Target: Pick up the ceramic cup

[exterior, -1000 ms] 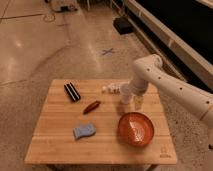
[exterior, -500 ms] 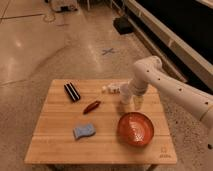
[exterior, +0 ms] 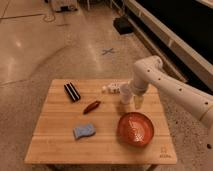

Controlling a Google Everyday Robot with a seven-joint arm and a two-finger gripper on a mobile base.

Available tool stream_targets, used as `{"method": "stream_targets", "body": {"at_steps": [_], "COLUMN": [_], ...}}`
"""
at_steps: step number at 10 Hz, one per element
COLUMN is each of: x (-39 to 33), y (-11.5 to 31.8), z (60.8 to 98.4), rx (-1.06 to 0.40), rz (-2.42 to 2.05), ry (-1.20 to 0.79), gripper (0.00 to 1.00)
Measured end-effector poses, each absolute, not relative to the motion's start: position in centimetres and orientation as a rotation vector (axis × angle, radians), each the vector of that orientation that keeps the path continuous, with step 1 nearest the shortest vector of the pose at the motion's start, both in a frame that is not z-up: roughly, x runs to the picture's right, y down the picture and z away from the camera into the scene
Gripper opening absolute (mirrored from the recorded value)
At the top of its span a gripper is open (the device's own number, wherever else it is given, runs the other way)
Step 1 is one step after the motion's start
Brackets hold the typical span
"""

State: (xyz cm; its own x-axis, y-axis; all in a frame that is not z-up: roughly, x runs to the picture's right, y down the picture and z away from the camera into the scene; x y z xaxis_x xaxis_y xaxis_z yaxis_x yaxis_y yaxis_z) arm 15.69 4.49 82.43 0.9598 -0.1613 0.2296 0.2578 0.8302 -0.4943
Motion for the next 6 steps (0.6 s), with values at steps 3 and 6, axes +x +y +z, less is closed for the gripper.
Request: {"method": "stream_targets", "body": {"at_steps": [3, 6], "x": [16.00, 15.79], "y": [4.18, 4.13], "z": [82.64, 82.92], "rx": [-0.539, -0.532], "rz": [-0.227, -0.235], "ry": [-0.184, -0.189], "gripper": [0.80, 0.80]}}
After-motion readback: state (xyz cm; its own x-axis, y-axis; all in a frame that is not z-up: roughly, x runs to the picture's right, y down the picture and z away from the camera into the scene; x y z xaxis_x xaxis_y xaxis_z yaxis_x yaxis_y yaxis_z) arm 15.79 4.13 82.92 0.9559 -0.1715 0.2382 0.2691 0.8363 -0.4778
